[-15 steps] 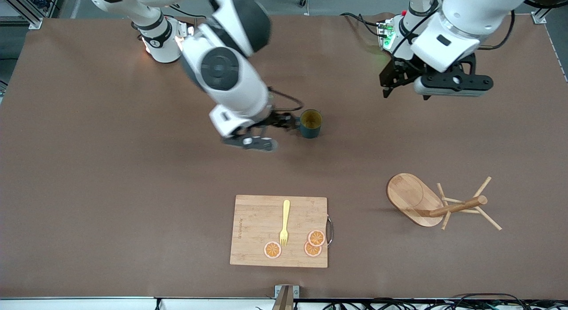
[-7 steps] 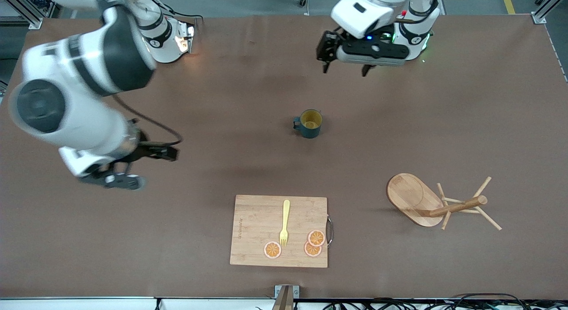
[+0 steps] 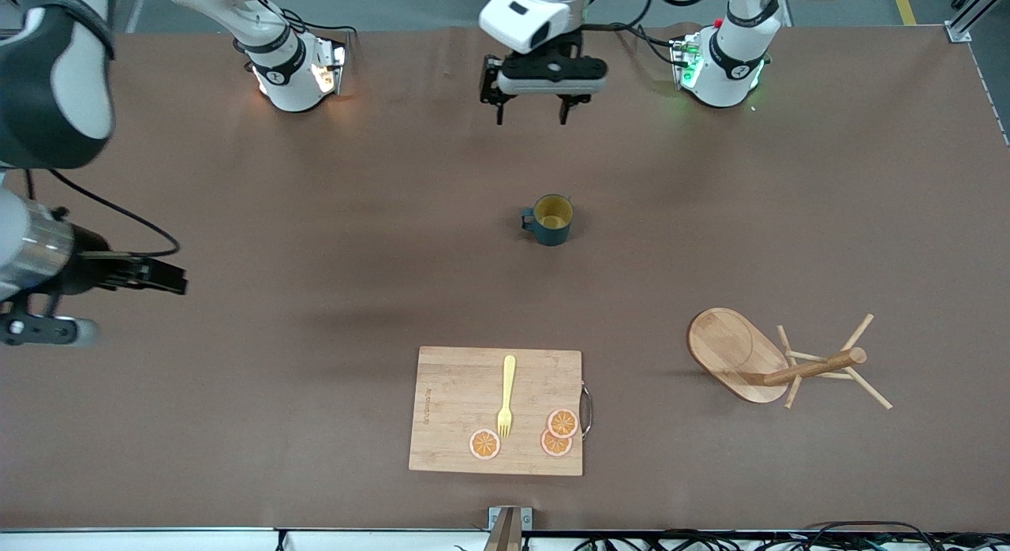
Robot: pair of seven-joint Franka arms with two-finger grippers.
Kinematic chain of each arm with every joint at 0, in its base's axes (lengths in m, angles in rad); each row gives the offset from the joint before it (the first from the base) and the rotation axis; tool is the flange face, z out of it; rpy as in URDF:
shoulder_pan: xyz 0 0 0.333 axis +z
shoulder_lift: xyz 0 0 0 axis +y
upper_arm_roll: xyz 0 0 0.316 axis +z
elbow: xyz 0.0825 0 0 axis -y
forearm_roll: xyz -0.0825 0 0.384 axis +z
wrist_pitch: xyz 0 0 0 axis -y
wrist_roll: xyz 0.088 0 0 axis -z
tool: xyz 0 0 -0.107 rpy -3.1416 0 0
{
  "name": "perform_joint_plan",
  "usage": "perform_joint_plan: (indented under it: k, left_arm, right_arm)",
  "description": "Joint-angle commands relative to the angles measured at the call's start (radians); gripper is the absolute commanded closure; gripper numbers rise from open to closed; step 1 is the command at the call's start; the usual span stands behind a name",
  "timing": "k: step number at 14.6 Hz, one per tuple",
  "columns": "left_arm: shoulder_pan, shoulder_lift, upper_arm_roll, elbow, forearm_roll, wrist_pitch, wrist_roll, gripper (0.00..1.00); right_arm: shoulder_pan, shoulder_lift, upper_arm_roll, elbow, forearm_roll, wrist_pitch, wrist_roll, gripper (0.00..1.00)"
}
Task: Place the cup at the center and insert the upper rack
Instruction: 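Withdraw the right gripper while the left gripper moves above the mug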
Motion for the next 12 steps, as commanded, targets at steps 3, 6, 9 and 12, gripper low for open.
perform_joint_plan:
  k: [3,6,9,12]
  left_arm:
    - [-0.152,0.104,0.000,-0.051,0.261,0.048,-0.346,0.00]
    - [-0.245,0.182,0.000,-0.068,0.437,0.051,-0.593,0.00]
    - [-0.301,0.246,0.000,-0.101,0.587,0.051,-0.788,0.00]
    - [-0.355,0.326,0.001,-0.109,0.687,0.037,-1.020,0.00]
  right_arm:
    - [-0.133,-0.212,0.085,-0.320,-0.011,0.186,-0.145,0.00]
    - [-0.158,-0.260,0.108,-0.399,-0.014,0.199,-0.151,0.00]
    - [-0.152,-0.309,0.110,-0.452,-0.015,0.192,-0.154,0.00]
    - [-0.145,-0.379,0.108,-0.552,-0.017,0.225,-0.154,0.00]
